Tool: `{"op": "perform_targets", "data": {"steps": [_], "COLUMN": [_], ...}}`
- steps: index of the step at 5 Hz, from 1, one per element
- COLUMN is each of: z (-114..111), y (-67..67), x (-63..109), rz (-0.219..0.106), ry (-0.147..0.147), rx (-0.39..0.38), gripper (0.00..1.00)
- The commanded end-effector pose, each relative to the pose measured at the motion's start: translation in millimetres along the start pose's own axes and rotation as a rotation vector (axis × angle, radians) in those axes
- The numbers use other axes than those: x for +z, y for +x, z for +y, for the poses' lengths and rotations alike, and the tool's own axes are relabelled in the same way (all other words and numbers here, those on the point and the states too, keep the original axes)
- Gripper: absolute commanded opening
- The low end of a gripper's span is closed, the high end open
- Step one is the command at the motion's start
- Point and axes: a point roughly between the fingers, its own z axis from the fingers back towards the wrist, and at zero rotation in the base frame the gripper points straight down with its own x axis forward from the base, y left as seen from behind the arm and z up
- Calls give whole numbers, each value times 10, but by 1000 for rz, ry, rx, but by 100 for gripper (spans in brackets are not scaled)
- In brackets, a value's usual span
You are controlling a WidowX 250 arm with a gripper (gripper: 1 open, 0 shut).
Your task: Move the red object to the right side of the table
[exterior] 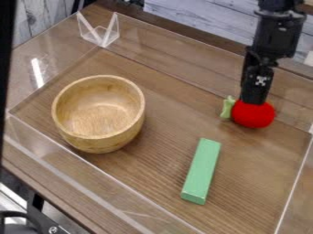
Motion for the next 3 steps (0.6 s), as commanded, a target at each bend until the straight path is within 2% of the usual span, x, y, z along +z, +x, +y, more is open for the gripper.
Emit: {"op": "perform_targets", "data": {"steps": [1,2,3], "z": [-167,-196,-172], "y": [100,120,143], "x": [407,458,430], "rz": [-23,-17,-13], "ry": [113,133,139], "rx": [46,98,114], "gripper": [100,100,100]}}
